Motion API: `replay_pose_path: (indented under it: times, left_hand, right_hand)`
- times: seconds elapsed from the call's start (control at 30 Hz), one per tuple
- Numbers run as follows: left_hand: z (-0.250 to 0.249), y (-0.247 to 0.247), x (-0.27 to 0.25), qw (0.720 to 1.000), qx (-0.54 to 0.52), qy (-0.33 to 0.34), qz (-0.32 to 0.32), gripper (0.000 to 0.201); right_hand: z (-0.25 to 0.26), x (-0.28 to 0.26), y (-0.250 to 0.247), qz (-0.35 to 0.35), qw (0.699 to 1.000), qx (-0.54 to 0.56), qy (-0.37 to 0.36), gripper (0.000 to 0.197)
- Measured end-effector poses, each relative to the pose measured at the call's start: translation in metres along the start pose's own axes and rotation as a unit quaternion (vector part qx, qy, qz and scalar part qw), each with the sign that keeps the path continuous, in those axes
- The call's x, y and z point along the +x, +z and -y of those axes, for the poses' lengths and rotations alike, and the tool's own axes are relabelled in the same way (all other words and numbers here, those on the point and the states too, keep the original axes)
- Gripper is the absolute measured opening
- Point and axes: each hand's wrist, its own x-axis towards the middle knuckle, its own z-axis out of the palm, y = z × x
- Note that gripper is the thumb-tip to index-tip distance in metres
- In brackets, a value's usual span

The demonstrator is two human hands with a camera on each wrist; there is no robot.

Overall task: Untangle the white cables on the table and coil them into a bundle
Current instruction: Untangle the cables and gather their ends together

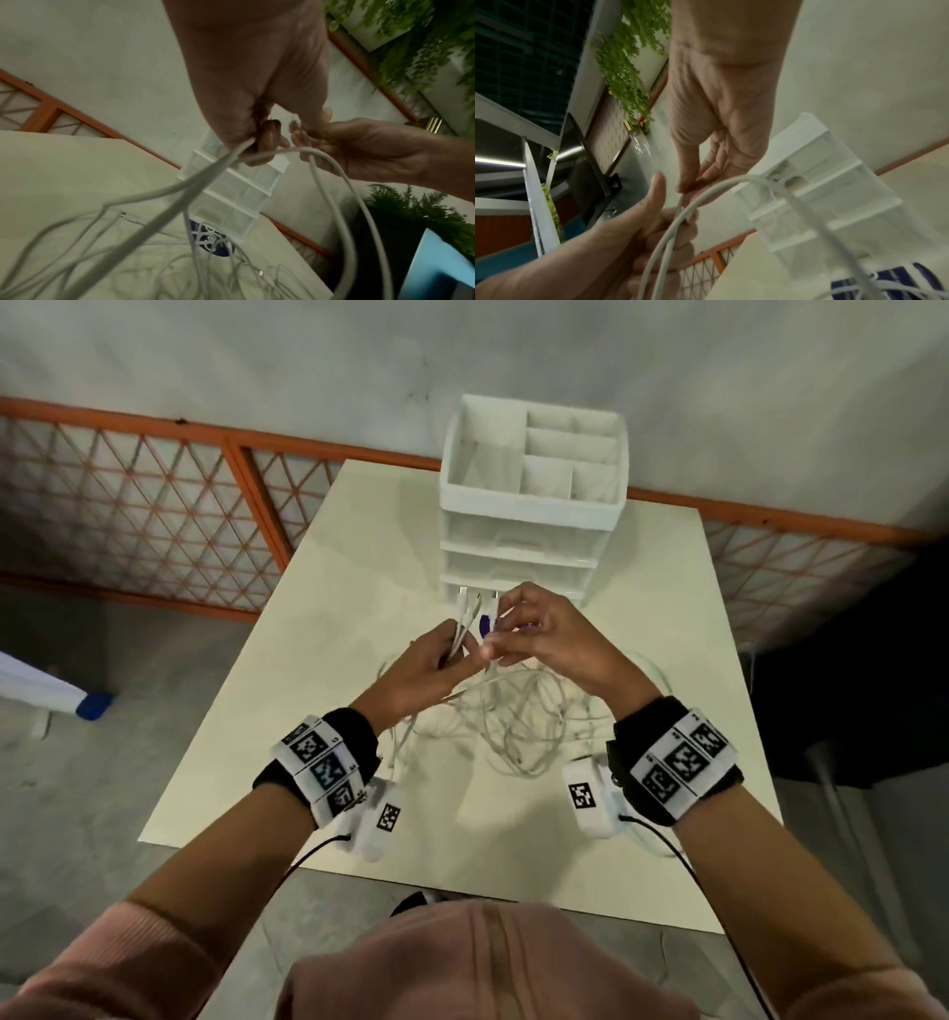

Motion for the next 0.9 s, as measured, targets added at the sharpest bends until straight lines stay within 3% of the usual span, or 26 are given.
replay_pose_path:
  times: [0.2,0.27,0.33,0.4,0.53,0.67,0.8,0.9]
  left_hand:
    - [-0.016,0.003,0.0,0.998,-0.053,0.028,0.001,0.024]
    - [-0.016,-0.002,0.001,0.996,-0.077,0.026,-0.027,0.027]
    - [-0.016,-0.008,0.002,0.994,-0.09,0.021,-0.063,0.029]
    - [-0.018,-0.012,0.003,0.992,-0.101,0.02,-0.075,0.027]
    - [-0.025,-0.012,0.002,0.989,-0.123,0.038,-0.079,0.029]
    - [-0.037,-0.011,0.002,0.978,-0.181,0.041,-0.094,0.032]
    - [-0.057,-0.01,0.002,0.961,-0.272,0.027,-0.049,0.034]
    - [-0.068,-0.01,0.002,0.951,-0.302,0.064,-0.031,0.032]
  right_hand:
    - [0.007,0.001,0.009,-0.06,0.998,-0.008,-0.02,0.021]
    - [0.0,-0.003,0.01,-0.019,0.998,-0.046,0.026,0.03]
    - [-0.01,-0.011,0.014,0.088,0.989,-0.093,0.079,0.04]
    - [-0.02,-0.016,0.02,0.166,0.976,-0.118,0.076,0.037]
    - [-0.03,-0.013,0.031,0.138,0.982,-0.125,0.02,0.026]
    - [-0.027,-0.006,0.038,0.1,0.987,-0.124,-0.008,0.042]
    - [-0.019,0.002,0.047,0.151,0.981,-0.124,0.021,0.024]
    - [-0.016,0.004,0.056,0.18,0.976,-0.122,0.014,0.012]
